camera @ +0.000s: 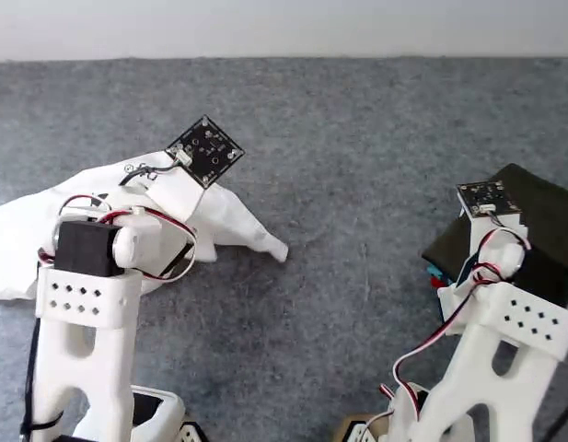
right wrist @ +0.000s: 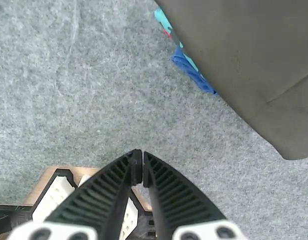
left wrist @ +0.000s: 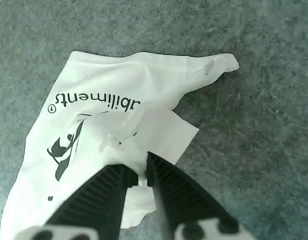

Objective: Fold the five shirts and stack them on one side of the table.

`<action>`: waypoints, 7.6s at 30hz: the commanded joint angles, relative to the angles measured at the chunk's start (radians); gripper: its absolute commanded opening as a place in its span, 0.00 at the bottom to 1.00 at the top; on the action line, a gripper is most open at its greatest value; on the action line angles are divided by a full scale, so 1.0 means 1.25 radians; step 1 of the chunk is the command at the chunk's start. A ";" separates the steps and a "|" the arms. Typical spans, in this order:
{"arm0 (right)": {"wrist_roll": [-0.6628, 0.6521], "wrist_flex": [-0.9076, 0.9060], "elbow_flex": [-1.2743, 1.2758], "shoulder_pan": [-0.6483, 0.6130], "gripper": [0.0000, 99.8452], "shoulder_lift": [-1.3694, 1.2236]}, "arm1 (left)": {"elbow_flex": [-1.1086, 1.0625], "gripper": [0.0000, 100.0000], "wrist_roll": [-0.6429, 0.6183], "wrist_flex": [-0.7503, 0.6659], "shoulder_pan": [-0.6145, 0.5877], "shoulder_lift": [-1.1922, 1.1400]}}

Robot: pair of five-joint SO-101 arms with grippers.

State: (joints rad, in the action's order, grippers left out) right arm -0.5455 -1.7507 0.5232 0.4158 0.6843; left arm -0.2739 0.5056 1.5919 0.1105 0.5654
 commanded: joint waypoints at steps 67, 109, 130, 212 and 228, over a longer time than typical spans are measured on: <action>0.097 0.206 -0.663 -0.844 0.22 -0.947 | 0.347 0.15 -0.145 0.129 -0.539 -0.438; 0.091 -0.037 -0.975 -0.725 0.01 -0.781 | 0.044 0.15 -0.162 0.129 -0.302 -0.195; 0.113 -0.034 -0.905 -0.725 0.01 -0.767 | 0.008 0.23 -0.173 0.041 -0.042 -0.298; 0.108 -0.035 -0.910 -0.657 0.01 -0.663 | 0.307 0.01 -0.303 0.061 -0.205 -0.349; 0.087 0.174 -0.910 -0.456 0.01 -0.315 | 0.650 0.01 0.045 -0.059 -0.441 -0.115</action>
State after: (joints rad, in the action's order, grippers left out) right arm -0.4135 -1.6341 -0.6076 -0.2102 0.1933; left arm 0.4580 0.4826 1.6026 -0.3943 0.3705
